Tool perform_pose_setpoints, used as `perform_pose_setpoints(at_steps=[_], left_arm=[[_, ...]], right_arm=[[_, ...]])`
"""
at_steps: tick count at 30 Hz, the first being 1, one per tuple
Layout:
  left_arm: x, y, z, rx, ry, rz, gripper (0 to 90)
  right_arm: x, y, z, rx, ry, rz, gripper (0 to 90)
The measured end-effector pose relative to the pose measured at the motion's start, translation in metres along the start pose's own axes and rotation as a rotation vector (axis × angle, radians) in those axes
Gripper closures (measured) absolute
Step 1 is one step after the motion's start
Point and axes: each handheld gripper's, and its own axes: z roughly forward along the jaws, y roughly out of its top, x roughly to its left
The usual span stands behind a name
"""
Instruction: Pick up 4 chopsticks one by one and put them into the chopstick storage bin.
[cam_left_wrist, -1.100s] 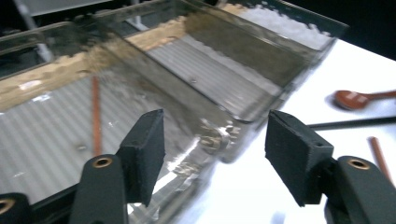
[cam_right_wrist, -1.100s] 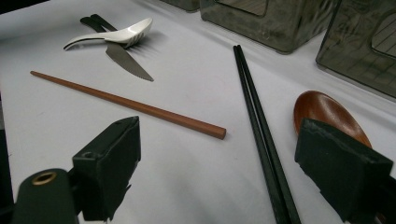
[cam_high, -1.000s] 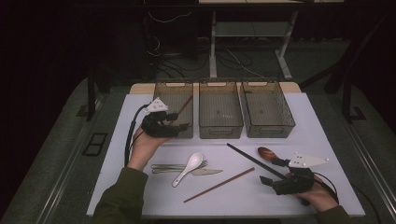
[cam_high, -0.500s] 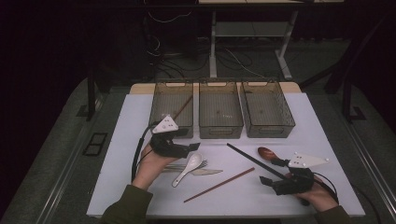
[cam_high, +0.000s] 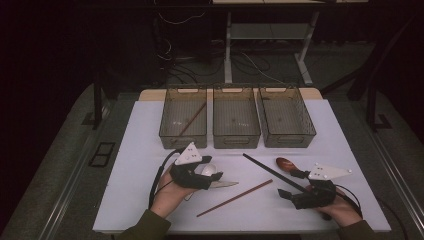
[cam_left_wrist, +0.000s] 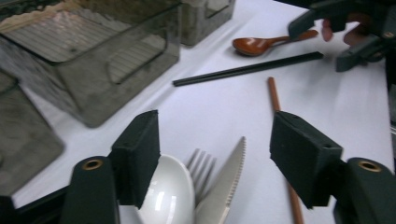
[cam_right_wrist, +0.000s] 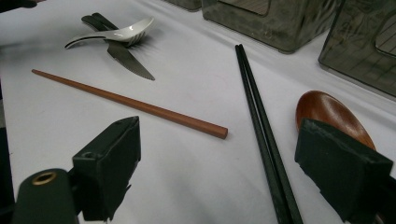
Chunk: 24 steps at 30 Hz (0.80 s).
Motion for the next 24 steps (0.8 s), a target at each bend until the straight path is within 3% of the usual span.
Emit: perform_pose_setpoints(at_steps=[5,10,24], left_arm=[[-0.011,-0.006,0.005,-0.003,-0.021,-0.002,44.9],[-0.021,-0.013,0.016,0.013,-0.053,-0.007,60.4],[-0.034,-0.020,0.040,0.128,-0.137,-0.012,76.3]], right_arm=[[0.000,0.000,0.000,-0.001,0.001,0.000,14.0],[0.000,0.000,0.001,0.001,0.002,-0.001,14.0],[0.000,0.000,0.002,0.003,0.004,0.000,14.0]])
